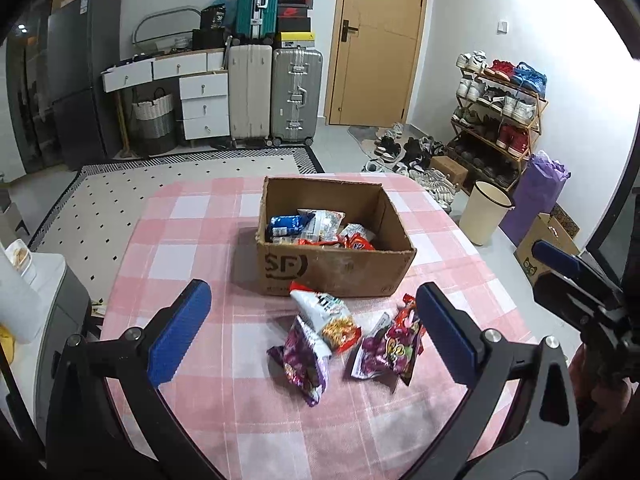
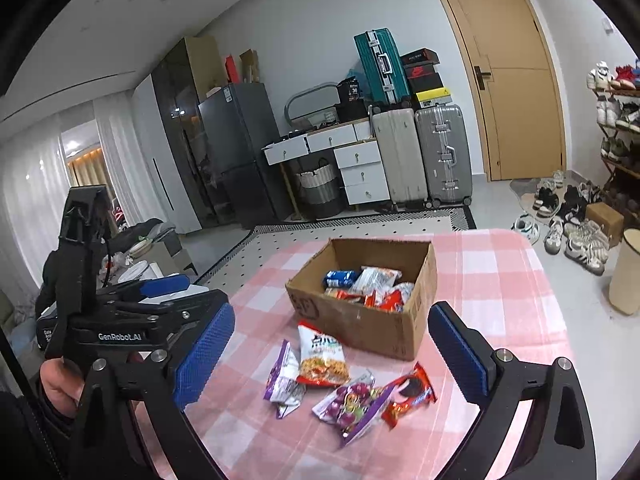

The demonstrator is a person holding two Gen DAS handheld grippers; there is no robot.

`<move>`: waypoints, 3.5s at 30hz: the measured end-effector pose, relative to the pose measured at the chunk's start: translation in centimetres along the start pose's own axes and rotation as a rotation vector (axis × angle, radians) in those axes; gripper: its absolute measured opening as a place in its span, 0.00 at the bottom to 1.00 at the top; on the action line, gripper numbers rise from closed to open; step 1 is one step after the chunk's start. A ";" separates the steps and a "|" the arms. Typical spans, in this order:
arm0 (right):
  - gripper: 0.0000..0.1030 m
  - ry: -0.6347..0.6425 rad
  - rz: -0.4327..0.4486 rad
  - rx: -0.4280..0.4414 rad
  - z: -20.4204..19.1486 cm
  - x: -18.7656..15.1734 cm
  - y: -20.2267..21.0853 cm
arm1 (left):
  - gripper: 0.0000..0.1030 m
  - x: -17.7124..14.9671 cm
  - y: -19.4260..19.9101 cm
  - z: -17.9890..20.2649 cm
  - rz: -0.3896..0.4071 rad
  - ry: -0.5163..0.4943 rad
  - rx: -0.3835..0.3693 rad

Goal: Organize snacks
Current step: 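Withdraw both grippers from the box toward the remaining snack bags, then lower both grippers toward the purple snack bags on the table, then grasp a purple snack bag with the right gripper while the left grasps another purple bag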

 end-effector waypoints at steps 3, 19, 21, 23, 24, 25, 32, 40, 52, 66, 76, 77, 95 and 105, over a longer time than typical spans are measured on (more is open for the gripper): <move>0.97 -0.017 -0.016 0.000 -0.1 -1.5 -0.2 | 0.99 -1.2 0.7 -0.5 0.009 0.012 0.000; 0.97 -0.133 -0.162 0.039 0.5 -10.2 -4.3 | 0.99 -8.3 -1.4 -4.0 -0.061 0.098 -0.006; 0.97 -0.150 -0.189 0.051 0.5 -11.4 -5.2 | 0.99 -8.9 -2.2 -4.2 -0.071 0.099 -0.005; 0.97 -0.165 -0.210 0.060 0.5 -12.4 -5.9 | 0.99 -9.4 -2.9 -4.3 -0.084 0.103 -0.005; 0.97 -0.176 -0.221 0.069 0.5 -13.0 -6.3 | 0.99 -9.7 -3.3 -4.4 -0.093 0.105 -0.007; 0.97 -0.186 -0.230 0.077 0.5 -13.5 -6.7 | 0.99 -10.0 -3.7 -4.5 -0.101 0.107 -0.007; 0.92 -0.238 -0.276 0.116 0.4 -15.5 -9.1 | 0.99 -11.6 -5.7 -5.2 -0.139 0.119 -0.001; 0.82 -0.306 -0.331 0.161 0.4 -16.7 -12.0 | 0.99 -12.8 -7.7 -6.2 -0.183 0.134 0.007; 0.44 -0.324 -0.384 0.150 0.9 -17.1 -15.9 | 0.99 -14.0 -8.9 -7.3 -0.225 0.146 0.020; 0.36 -0.341 -0.325 0.170 1.3 -17.4 -13.9 | 0.99 -14.1 -9.0 -7.7 -0.235 0.157 0.048; 0.36 -0.338 -0.283 0.171 2.0 -17.5 -10.7 | 0.99 -14.0 -10.2 -6.1 -0.270 0.126 0.039; 0.36 -0.335 -0.279 0.172 2.1 -17.6 -10.3 | 0.99 -14.0 -10.6 -5.9 -0.279 0.130 0.036; 0.36 -0.380 -0.236 0.172 4.9 -18.0 -7.6 | 0.99 -11.9 -16.2 -5.7 -0.313 0.205 0.036; 0.36 -0.386 -0.234 0.169 5.1 -18.1 -7.6 | 0.68 -12.8 -17.7 -5.5 -0.360 0.209 -0.016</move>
Point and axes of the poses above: each gripper's, at about its wrist camera, not at the fingertips, and y roughly against the way its jaws point, z to its right, x to its top, the point moved 9 cm from there along -y, roughly the way its jaws point, and after that the axes turned 12 degrees about y, right-handed, at the moved point
